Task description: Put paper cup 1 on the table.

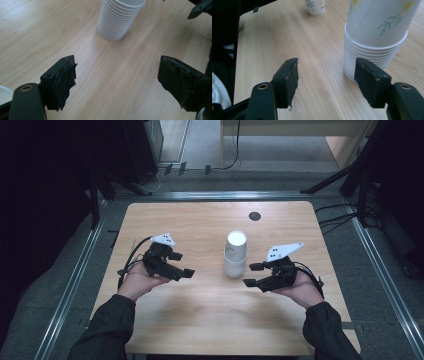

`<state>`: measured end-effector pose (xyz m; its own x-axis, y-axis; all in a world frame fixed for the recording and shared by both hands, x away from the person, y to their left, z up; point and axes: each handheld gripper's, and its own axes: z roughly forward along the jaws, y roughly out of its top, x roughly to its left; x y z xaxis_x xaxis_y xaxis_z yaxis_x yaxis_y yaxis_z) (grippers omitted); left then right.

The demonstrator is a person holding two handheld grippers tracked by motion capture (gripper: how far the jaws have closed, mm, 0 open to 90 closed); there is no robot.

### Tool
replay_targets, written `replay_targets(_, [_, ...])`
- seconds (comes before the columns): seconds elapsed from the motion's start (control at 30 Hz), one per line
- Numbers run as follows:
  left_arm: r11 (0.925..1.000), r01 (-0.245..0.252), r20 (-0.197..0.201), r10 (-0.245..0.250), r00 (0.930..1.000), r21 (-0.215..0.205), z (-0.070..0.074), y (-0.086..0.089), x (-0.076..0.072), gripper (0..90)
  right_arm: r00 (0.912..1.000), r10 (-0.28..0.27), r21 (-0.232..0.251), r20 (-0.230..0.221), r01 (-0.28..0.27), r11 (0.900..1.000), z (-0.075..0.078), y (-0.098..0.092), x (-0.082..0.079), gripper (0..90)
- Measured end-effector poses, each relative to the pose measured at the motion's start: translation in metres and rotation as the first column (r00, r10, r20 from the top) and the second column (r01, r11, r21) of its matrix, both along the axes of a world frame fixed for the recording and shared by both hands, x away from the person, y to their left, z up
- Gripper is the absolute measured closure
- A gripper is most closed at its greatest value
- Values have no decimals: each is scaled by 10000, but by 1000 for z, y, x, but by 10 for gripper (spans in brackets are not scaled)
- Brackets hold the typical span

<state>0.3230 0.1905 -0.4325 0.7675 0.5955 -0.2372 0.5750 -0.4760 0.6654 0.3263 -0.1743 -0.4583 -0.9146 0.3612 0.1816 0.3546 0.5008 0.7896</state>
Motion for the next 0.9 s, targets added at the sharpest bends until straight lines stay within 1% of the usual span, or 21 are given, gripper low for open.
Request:
replay_targets(0.03, [9997,1,127,2,9999,-232,-3,-1,-2,153,10000,-82,62,-12,82,9999,1,0,0,360])
replay_targets(0.07, [9996,67,99,-65,9999,-262,-5,-3,-3,153,9999,-62,268,-159,66,9996,2,0,0,364])
replay_targets(0.1, [9997,156,198,-152,9997,-193,-6,-6,-4,153,9998,-83,347,-167,88,9994,3,1,0,364])
replay_targets(0.13, [9997,156,198,-152,9997,-193,-6,-6,-4,153,9998,-83,347,-167,88,9994,3,1,0,364])
replay_targets(0.17, [9997,234,344,-230,9991,-113,-7,-8,-6,153,9999,-95,314,-54,97,9995,5,1,0,359])
replay_targets(0.2, [9995,303,358,-300,9989,-72,-8,-10,-7,153,9999,-146,244,-80,147,9996,6,2,0,333])
replay_targets(0.23, [9992,401,424,-399,9983,-44,-9,-12,-8,153,9995,-196,113,-262,199,9997,6,1,3,332])
replay_targets(0.27, [9984,555,440,-550,9975,-89,-11,-15,-9,153,9995,-226,32,-214,227,9997,6,0,3,337])
replay_targets(0.3, [9984,563,459,-558,9974,-102,-12,-17,-9,153,9997,-208,13,-153,208,9998,5,-1,4,341])
replay_targets(0.33, [9984,563,459,-558,9974,-102,-12,-17,-9,154,9997,-208,13,-153,208,9998,5,-1,4,341])
replay_targets(0.37, [9972,749,454,-744,9962,-93,-14,-20,-10,153,9994,-337,50,0,337,9994,6,-4,6,341])
replay_targets(0.4, [9972,749,454,-744,9962,-93,-14,-20,-10,153,9994,-337,50,0,337,9994,6,-4,6,341])
replay_targets(0.43, [9971,760,496,-758,9959,-14,-15,-21,-11,153,9992,-398,104,45,398,9992,7,-5,6,339])
replay_targets(0.47, [9965,836,454,-837,9955,36,-15,-23,-11,153,9988,-490,87,64,489,9988,9,-7,8,339])
replay_targets(0.5, [9957,924,403,-922,9949,-45,-15,-24,-11,154,9988,-478,64,117,477,9988,9,-7,8,339])
replay_targets(0.6, [9954,957,473,-954,9943,-49,-15,-25,-12,154,9983,-519,-10,253,520,9986,12,-7,10,339])
replay_targets(0.63, [9945,1039,431,-1033,9937,-114,-16,-25,-12,154,9981,-545,-21,291,545,9985,14,-7,11,339])
replay_targets(0.73, [9932,1151,408,-1143,9926,-178,-16,-25,-11,158,9976,-614,-36,328,616,9981,15,-9,12,339])
replay_targets(0.77, [9934,1130,454,-1120,9927,-201,-16,-25,-11,158,9977,-598,-72,334,601,9982,16,-12,14,340])
replay_targets(0.8, [9932,1161,490,-1153,9921,-132,-16,-25,-11,158,9976,-604,-102,334,608,9981,17,-13,15,340])
replay_targets(0.9, [9933,1143,379,-1136,9928,-174,-17,-24,-9,158,9978,-579,-319,315,589,9978,20,-17,19,339])
